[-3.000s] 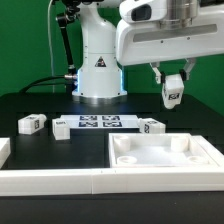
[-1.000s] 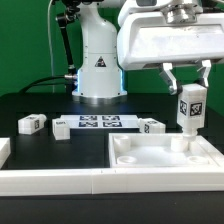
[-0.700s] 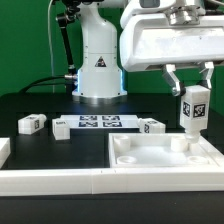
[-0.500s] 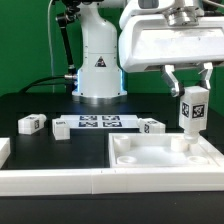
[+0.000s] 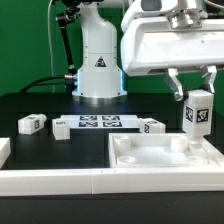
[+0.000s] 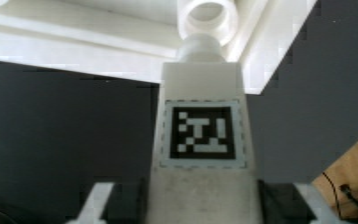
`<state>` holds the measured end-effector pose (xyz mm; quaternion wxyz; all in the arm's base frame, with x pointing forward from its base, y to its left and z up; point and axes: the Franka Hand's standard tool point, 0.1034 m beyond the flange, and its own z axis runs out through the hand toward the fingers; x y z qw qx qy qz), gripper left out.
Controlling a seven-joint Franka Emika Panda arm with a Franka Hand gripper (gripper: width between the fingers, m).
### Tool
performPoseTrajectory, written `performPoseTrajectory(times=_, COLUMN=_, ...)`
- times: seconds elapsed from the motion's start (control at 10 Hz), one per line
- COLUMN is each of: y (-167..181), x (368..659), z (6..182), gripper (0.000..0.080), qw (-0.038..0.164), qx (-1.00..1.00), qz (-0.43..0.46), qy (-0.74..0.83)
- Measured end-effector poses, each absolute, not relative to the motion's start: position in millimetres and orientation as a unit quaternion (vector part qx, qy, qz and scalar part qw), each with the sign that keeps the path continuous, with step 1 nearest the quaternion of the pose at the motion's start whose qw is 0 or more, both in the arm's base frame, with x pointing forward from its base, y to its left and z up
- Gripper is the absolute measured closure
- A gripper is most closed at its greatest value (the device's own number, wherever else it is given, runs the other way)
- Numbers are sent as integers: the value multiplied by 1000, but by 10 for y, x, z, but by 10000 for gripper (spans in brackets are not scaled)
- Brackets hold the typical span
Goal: Assemble square table
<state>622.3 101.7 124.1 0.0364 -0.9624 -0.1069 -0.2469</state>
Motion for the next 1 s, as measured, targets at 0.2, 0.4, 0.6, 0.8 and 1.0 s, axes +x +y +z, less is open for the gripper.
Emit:
performPoseTrajectory(times=0.2, y=990, x=6204, z=1161, gripper=506, qw=35, qx=-964, qz=-241, qy=-108)
performPoseTrajectory(times=0.4, y=1006, x=6177, z=1079, gripper=505, qw=36, qx=-965, qz=-237, qy=-109)
performPoseTrajectory(times=0.6, y=1036, x=6176, z=1077, gripper=506, qw=37, qx=-964, qz=-237, qy=-111)
performPoseTrajectory(times=0.8, y=1049, x=6173, z=1073, gripper=506, qw=37, qx=-965, qz=-236, qy=-112)
performPoseTrajectory(times=1.0, y=1053, x=6183, z=1069, gripper=506, qw=37, qx=-964, qz=-240, qy=-112)
